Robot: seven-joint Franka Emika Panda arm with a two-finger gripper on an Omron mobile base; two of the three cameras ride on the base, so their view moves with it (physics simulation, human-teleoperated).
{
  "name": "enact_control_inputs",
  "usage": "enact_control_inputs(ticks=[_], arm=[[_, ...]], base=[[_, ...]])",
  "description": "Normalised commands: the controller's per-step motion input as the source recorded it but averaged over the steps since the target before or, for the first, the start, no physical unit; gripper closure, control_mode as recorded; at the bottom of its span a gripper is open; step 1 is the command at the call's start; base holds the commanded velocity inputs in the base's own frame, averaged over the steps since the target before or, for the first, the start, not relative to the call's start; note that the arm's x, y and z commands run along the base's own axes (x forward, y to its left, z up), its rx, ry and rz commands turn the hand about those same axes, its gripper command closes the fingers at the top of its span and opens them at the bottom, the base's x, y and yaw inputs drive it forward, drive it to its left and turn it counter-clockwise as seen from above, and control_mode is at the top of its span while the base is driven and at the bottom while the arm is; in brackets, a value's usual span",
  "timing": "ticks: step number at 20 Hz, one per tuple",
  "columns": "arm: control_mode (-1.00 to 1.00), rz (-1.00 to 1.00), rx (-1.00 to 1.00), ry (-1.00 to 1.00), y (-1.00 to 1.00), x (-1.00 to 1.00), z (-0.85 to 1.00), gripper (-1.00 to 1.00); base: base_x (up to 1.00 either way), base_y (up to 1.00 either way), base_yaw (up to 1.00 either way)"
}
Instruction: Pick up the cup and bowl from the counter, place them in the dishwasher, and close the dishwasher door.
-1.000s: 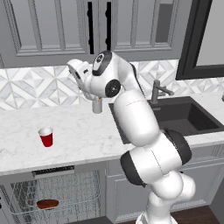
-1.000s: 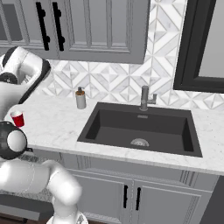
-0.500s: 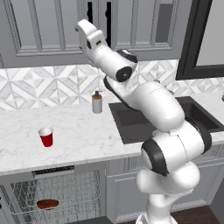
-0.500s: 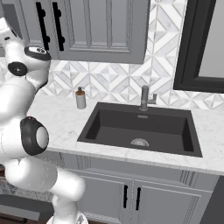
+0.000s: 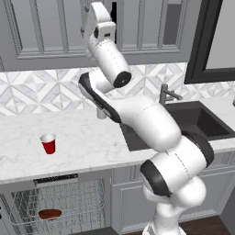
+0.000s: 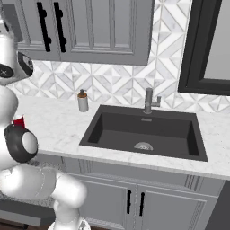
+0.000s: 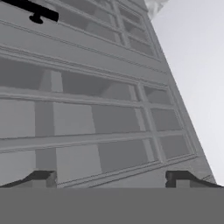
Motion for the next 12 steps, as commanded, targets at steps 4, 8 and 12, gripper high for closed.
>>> enact_control_inputs(ticks=[4,8,12], arm=[[-1.00,0.11,-0.06,0.42,0.34,-0.29,0.23,-1.00],[-1.00,0.00,0.10,0.86,0.01,0.06,0.67,-1.00],[-1.00,0.02,0.25,0.91,0.01,0.00,0.38,-1.00]], base=[[0.00,0.00,0.00],[0.00,0.00,0.00],[0.00,0.00,0.00]])
